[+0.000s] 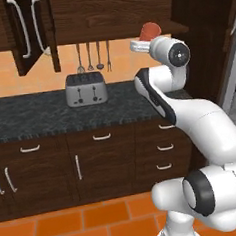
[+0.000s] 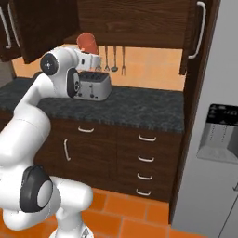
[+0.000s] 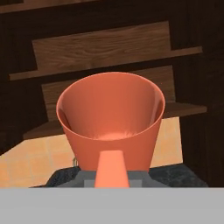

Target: Gather all objects into one cabinet and sort the glasses and bowls to opposite sides.

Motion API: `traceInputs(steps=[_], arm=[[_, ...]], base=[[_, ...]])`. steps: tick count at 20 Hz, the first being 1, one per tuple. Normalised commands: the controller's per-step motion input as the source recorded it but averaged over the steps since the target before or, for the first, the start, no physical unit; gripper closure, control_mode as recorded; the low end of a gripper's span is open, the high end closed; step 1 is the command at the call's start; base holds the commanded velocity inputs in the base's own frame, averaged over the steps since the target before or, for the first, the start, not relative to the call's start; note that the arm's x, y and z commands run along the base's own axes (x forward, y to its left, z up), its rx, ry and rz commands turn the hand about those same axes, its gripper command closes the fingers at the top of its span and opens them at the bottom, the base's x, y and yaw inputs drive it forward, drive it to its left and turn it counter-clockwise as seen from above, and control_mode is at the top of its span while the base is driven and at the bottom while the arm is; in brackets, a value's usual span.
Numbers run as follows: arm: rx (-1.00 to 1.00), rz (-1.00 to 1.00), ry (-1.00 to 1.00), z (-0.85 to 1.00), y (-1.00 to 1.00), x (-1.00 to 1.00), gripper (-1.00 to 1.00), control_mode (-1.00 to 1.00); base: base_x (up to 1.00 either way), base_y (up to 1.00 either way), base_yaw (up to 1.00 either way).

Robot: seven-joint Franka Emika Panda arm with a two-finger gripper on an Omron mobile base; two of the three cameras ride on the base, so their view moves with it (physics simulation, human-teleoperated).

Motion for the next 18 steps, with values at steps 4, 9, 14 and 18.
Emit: traceInputs(steps=[4, 9, 14, 18], arm=[[0.00, 0.00, 0.00, 0.00, 0.00, 0.00, 1.00, 1.00], [0.00, 0.00, 0.00, 0.00, 0.00, 0.00, 1.00, 1.00], [0.00, 0.00, 0.00, 0.00, 0.00, 0.00, 1.00, 1.00], [0.00, 0.00, 0.00, 0.00, 0.00, 0.00, 1.00, 1.00]], base=[[0.06, 1.00, -0.14], [-0.24, 1.00, -0.19], [-0.22, 1.00, -0.21], [-0.14, 1.00, -0.11]])
